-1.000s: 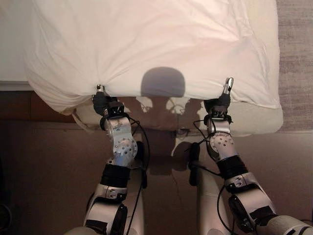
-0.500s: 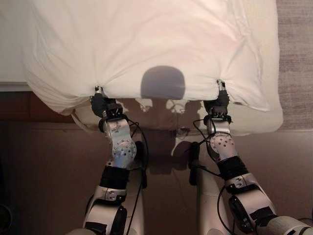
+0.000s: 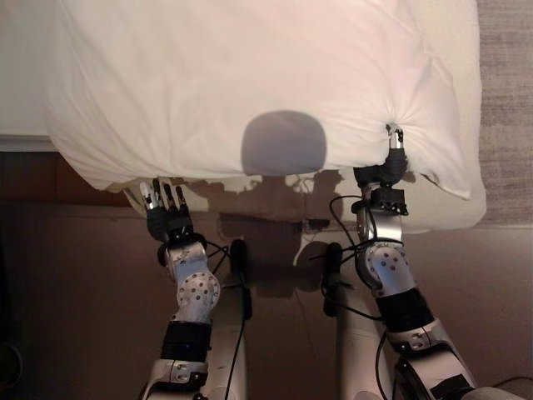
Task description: Make the bed
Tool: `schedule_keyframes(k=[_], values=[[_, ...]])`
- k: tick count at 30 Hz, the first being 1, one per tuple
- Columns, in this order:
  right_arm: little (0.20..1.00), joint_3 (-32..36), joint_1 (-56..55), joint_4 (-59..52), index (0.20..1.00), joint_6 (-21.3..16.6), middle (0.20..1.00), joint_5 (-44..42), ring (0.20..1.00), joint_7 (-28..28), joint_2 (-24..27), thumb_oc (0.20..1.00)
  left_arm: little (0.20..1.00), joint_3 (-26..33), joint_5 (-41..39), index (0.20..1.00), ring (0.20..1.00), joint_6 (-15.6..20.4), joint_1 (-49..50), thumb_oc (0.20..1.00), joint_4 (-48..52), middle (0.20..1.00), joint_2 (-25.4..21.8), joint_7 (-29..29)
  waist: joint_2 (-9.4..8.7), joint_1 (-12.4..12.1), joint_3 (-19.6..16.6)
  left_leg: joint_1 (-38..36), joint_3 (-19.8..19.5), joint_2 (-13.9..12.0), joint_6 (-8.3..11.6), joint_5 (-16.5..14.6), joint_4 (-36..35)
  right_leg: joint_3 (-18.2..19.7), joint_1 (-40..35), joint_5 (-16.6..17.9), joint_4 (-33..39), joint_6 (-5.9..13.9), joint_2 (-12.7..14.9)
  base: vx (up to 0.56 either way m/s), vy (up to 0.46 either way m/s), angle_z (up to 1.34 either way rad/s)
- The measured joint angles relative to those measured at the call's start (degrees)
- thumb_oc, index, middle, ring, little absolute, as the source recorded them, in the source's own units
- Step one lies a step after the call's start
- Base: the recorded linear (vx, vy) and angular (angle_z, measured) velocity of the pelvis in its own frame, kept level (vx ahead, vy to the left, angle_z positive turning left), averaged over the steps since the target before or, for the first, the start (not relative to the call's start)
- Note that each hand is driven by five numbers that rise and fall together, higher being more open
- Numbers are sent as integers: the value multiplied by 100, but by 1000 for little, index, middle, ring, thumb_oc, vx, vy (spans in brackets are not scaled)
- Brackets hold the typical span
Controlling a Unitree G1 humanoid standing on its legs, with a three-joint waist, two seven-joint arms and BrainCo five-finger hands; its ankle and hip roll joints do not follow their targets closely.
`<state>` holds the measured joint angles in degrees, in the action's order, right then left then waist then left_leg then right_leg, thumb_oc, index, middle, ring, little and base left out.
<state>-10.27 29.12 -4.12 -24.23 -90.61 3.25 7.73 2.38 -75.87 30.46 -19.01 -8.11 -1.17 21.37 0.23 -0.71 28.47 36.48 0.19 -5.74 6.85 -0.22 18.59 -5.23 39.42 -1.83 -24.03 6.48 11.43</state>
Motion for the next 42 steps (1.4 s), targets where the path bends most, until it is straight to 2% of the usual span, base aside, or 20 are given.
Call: schedule_keyframes(k=[5, 8, 11, 14, 22, 25, 34, 42], values=[[200, -223, 0, -261, 200, -19, 200, 0, 200, 82, 30, 200, 1000, -121, -282, 1000, 1000, -210, -222, 1000, -511, 1000, 25, -434, -7, 51, -4, -35, 11, -3, 0, 0, -4, 11, -29, 3, -1, 1, -4, 0, 0, 0], [200, -428, -16, -300, 200, -17, 200, 0, 200, 191, 99, 200, 1000, -115, -550, 1000, 1000, -232, -498, 1000, -705, 1000, 21, -691, -27, 152, -14, -53, 37, -5, 0, 0, -9, 37, -33, 8, 2, 3, -8, 0, 1, -2], [200, -475, -16, -301, 200, -18, 200, 0, 200, 234, 195, 200, 1000, -111, -714, 1000, 1000, -238, -750, 1000, -908, 1000, 22, -886, -33, 155, -17, -56, 52, -9, -1, -1, -6, 54, -30, 13, 2, 3, -15, -1, -2, -2], [200, -619, -4, -303, 200, -12, 200, -3, 200, 274, 192, 200, 1000, -77, -900, 1000, 1000, -238, -1059, 1000, -953, 1000, 2, -1183, -80, 273, -38, -54, 67, -12, 1, -3, -12, 79, -27, 23, 21, 13, -24, 0, 0, 0], [200, -614, -7, -302, 200, -10, 200, -5, 200, 384, 197, 200, 1000, 65, -1115, 1000, 1000, -244, -1157, 1000, -1017, 1000, -16, -1620, -237, 305, -125, -4, 113, -21, 5, -9, -9, 100, 42, 24, 31, 14, -31, 0, 1, 0], [200, -611, -45, -302, 200, -11, 200, -5, 200, 400, 169, 200, 1000, 100, -1127, 1000, 1000, -252, -1099, 1000, -948, 1000, -50, -1870, -327, 302, -157, 32, 120, -21, 4, -10, -3, 108, 80, 26, 31, 13, -33, 0, 0, 0], [200, -607, -136, -303, 200, -11, 200, -5, 200, 448, 148, 200, 1000, 99, -1155, 1000, 1000, -391, -589, 1000, -651, 1000, 22, -2397, -327, 282, -157, 31, 118, -23, 5, -10, -13, 107, 78, 26, 34, 13, -36, 0, 0, 0], [200, -597, -231, -303, 200, -11, 200, -5, 200, 457, 120, 200, 1000, 85, -1157, 1000, 1000, -671, -337, 1000, -454, 1000, 18, -2859, -327, 265, -157, 24, 111, -23, 5, -9, -2, 104, 64, 26, 31, 13, -36, 0, 0, 0]])
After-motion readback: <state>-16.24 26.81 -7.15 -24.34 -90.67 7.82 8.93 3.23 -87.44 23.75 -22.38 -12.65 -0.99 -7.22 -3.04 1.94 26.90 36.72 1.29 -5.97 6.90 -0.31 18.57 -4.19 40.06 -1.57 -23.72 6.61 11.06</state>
